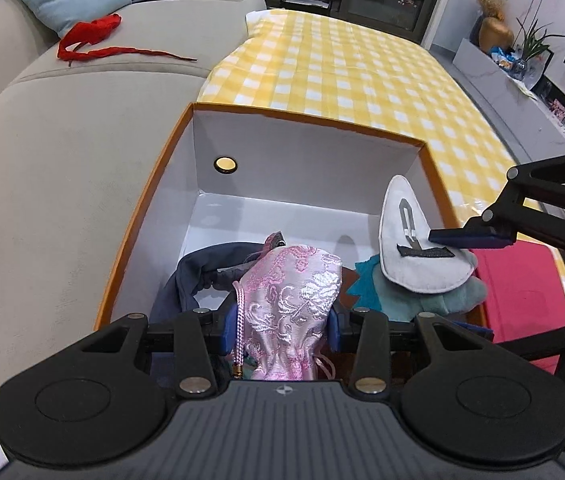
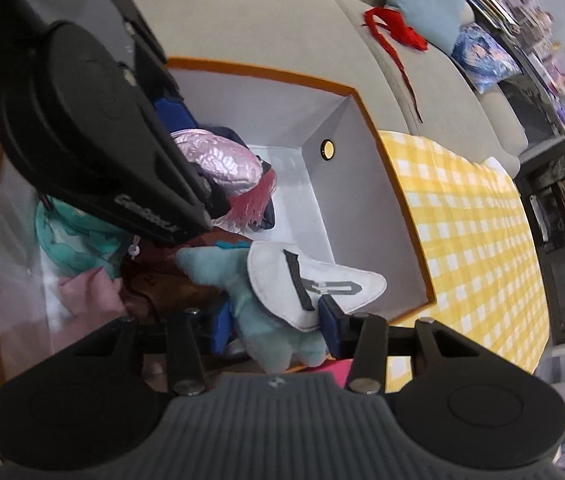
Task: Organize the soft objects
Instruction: 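Open the right tool to drop the plush while the left tool releases the pouch into the box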
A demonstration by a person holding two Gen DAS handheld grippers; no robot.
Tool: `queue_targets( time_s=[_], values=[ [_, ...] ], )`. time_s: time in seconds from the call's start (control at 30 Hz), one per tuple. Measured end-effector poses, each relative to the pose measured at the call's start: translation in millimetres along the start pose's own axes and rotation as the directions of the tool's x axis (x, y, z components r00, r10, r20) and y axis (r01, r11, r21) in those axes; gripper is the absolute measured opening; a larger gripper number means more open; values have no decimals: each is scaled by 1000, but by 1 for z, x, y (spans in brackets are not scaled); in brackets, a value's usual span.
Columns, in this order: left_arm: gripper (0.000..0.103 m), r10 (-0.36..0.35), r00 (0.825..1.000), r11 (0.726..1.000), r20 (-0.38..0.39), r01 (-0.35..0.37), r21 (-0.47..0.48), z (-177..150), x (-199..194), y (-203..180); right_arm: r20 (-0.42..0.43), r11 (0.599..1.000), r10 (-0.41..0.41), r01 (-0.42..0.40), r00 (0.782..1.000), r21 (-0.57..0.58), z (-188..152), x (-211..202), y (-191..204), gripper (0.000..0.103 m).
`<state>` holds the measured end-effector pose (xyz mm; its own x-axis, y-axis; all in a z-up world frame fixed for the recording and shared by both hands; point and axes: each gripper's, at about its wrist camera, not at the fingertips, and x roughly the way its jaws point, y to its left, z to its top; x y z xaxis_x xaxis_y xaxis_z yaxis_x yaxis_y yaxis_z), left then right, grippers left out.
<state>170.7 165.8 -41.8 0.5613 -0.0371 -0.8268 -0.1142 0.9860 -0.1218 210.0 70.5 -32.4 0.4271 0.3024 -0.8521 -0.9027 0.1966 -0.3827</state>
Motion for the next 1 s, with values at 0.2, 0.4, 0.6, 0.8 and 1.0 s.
queue_targets(
  time_s=[0.2, 0.4, 0.6, 0.8, 1.0],
  values=[
    [48, 48, 999, 999, -6, -48, 3, 2, 8, 4, -18, 1000, 13, -14, 1000, -25, 2, 9, 2, 46],
    [51, 65, 998, 998, -21, -64, 17, 3, 11, 5, -41, 1000, 28, -29, 999, -12, 4, 19, 0, 47],
    [57, 89, 996, 996, -4, -89, 13, 3, 6, 4, -43, 999, 36, -37, 998, -18, 5, 18, 4, 50],
    [68, 90, 995, 996, 50, -89, -10, 5, -12, 2, -26, 1000, 9, -9, 1000, -17, 6, 6, 2, 52],
    [68, 63, 984, 998, 165, -61, -15, 4, -48, -16, 37, 998, -45, 43, 998, 53, -2, -30, -3, 54]
  ],
)
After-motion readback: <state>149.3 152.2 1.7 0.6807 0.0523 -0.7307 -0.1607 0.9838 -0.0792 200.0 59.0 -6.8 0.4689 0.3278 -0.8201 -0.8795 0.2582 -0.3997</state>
